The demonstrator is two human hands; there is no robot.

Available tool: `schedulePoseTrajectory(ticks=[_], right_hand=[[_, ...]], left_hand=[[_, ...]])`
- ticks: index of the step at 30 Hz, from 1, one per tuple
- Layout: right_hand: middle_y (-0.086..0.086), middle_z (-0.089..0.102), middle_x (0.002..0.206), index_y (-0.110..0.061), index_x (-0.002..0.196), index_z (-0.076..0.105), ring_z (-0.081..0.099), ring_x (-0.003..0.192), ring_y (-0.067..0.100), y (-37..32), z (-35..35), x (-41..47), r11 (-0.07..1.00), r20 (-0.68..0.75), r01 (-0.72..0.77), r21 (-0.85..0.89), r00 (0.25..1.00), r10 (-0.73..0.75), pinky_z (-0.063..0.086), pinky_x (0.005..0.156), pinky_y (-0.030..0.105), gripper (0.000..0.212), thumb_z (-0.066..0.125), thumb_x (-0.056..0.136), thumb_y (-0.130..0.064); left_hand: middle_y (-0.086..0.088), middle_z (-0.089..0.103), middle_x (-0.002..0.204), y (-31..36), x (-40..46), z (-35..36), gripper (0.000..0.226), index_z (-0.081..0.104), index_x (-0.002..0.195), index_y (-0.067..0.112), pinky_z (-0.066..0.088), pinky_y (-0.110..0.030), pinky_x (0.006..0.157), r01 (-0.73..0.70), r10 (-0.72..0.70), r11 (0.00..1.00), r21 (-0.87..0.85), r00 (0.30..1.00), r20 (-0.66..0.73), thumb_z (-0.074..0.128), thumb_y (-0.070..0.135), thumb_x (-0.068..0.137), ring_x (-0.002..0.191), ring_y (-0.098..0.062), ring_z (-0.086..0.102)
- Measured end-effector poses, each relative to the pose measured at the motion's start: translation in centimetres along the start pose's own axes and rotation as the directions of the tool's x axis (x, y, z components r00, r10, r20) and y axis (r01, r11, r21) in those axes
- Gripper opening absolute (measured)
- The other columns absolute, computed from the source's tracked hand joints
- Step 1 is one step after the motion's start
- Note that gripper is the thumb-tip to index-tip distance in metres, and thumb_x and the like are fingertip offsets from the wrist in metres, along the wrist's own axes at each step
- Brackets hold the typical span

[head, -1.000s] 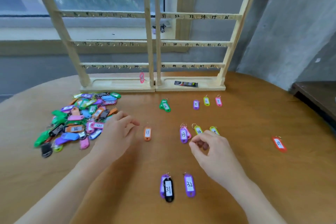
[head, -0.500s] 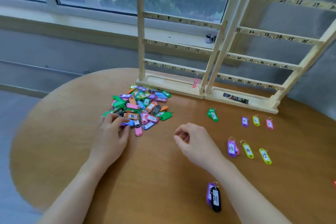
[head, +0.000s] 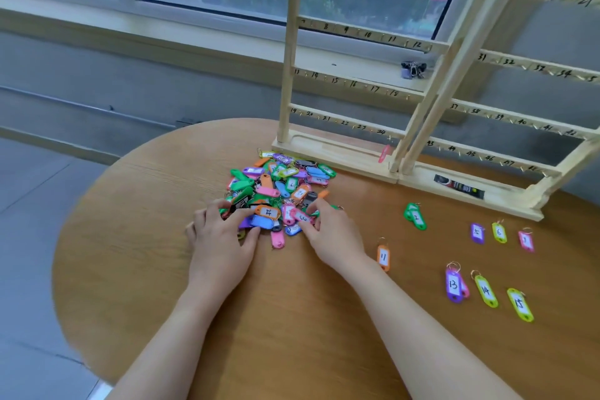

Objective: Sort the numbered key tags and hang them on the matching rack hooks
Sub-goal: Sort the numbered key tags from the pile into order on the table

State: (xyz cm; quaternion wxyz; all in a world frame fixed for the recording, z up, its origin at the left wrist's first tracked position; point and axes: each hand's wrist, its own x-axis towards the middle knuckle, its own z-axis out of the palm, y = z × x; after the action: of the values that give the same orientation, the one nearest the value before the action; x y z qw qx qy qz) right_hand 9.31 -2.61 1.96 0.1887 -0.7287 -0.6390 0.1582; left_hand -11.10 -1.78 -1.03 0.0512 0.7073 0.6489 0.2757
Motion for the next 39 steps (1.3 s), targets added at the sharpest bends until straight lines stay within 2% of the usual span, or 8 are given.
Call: schedulePoseTrajectory(ticks=[7, 12, 16, 21, 27, 31, 35, 39], right_hand=[[-0.007, 0.059, 0.08, -0.027, 0.099, 0.049, 0.059, 0.086, 0.023, 0.5, -0.2, 0.3, 0.998, 0.061, -0.04, 0.046, 0.997, 0.037, 0.044, 0.075, 0.037, 0.022, 0.063, 0.095, -0.043], [-0.009, 0.056, 0.077, -0.027, 0.09, 0.054, 0.058, 0.084, 0.023, 0.6, -0.6, 0.0, 0.999, 0.075, 0.014, 0.046, 0.997, -0.017, 0.04, 0.067, 0.035, 0.016, 0.064, 0.096, -0.039], [-0.011, 0.054, 0.075, -0.027, 0.086, 0.058, 0.054, 0.08, 0.02, 0.4, -1.2, -0.2, 0.992, 0.048, 0.048, 0.113, 0.997, -0.053, 0.046, 0.071, 0.038, 0.014, 0.062, 0.097, -0.034], [-0.014, 0.058, 0.076, -0.026, 0.085, 0.062, 0.053, 0.072, 0.007, -0.1, -2.1, -1.4, 0.98, 0.046, 0.032, 0.195, 0.998, -0.042, 0.041, 0.063, 0.026, 0.014, 0.061, 0.099, -0.028], [0.0, 0.071, 0.074, -0.023, 0.077, 0.063, 0.064, 0.069, 0.017, 0.2, -3.2, -3.1, 0.972, 0.134, -0.074, 0.225, 0.99, 0.044, 0.055, 0.068, 0.035, 0.013, 0.063, 0.09, -0.025], [0.001, 0.074, 0.066, -0.02, 0.081, 0.065, 0.065, 0.058, 0.007, 0.9, -4.3, -4.8, 0.963, 0.161, -0.106, 0.246, 0.985, 0.068, 0.057, 0.066, 0.034, 0.009, 0.064, 0.089, -0.023], [0.002, 0.074, 0.069, -0.02, 0.079, 0.064, 0.07, 0.062, 0.016, 1.8, -5.5, -6.7, 0.953, 0.159, -0.113, 0.281, 0.985, 0.07, 0.056, 0.067, 0.033, 0.011, 0.061, 0.089, -0.018], [0.001, 0.074, 0.071, -0.021, 0.085, 0.065, 0.069, 0.062, 0.015, 3.2, -6.5, -8.1, 0.949, 0.138, -0.112, 0.294, 0.988, 0.074, 0.058, 0.069, 0.038, 0.007, 0.061, 0.09, -0.017]], left_hand=[[0.0, 0.057, 0.121, 0.0, 0.1, 0.0, 0.014, 0.076, 0.102, 0.035, 0.029, -0.041, 0.094, 0.007, -0.009, 0.993, -0.116, 1.0, -0.023, 0.074, 0.038, 0.088, 0.117, -0.027, 0.043], [0.001, 0.061, 0.115, -0.1, 0.0, -0.1, 0.008, 0.076, 0.098, 0.022, 0.028, -0.036, 0.089, -0.007, -0.008, 0.973, -0.233, 0.998, -0.064, 0.072, 0.022, 0.091, 0.11, -0.023, 0.045], [0.003, 0.063, 0.108, -0.1, 0.0, -0.4, 0.004, 0.071, 0.097, 0.018, 0.031, -0.037, 0.086, -0.008, -0.012, 0.96, -0.28, 0.997, -0.07, 0.07, 0.017, 0.092, 0.105, -0.024, 0.048], [0.004, 0.059, 0.093, 0.1, -0.1, -0.8, 0.011, 0.061, 0.095, 0.018, 0.026, -0.031, 0.083, -0.018, 0.007, 0.948, -0.317, 0.999, -0.035, 0.054, 0.027, 0.095, 0.095, -0.018, 0.04], [0.013, 0.051, 0.079, 0.3, -0.4, -1.5, 0.015, 0.052, 0.084, 0.023, 0.035, -0.038, 0.083, -0.034, 0.046, 0.912, -0.41, 0.999, 0.021, 0.047, 0.035, 0.091, 0.091, -0.018, 0.04], [0.014, 0.056, 0.076, 0.5, -0.5, -1.8, 0.019, 0.059, 0.08, 0.022, 0.04, -0.039, 0.075, -0.07, 0.078, 0.895, -0.441, 0.997, -0.001, 0.056, 0.03, 0.096, 0.084, -0.017, 0.046], [0.015, 0.065, 0.079, 0.5, -0.8, -1.9, 0.008, 0.07, 0.089, 0.024, 0.042, -0.026, 0.064, -0.065, 0.074, 0.879, -0.473, 0.997, 0.001, 0.068, 0.02, 0.095, 0.071, -0.006, 0.057], [0.014, 0.066, 0.07, 0.9, -1.3, -2.2, 0.008, 0.072, 0.095, 0.027, 0.041, -0.016, 0.056, -0.067, 0.07, 0.854, -0.516, 0.997, -0.014, 0.069, 0.02, 0.094, 0.063, -0.006, 0.059]])
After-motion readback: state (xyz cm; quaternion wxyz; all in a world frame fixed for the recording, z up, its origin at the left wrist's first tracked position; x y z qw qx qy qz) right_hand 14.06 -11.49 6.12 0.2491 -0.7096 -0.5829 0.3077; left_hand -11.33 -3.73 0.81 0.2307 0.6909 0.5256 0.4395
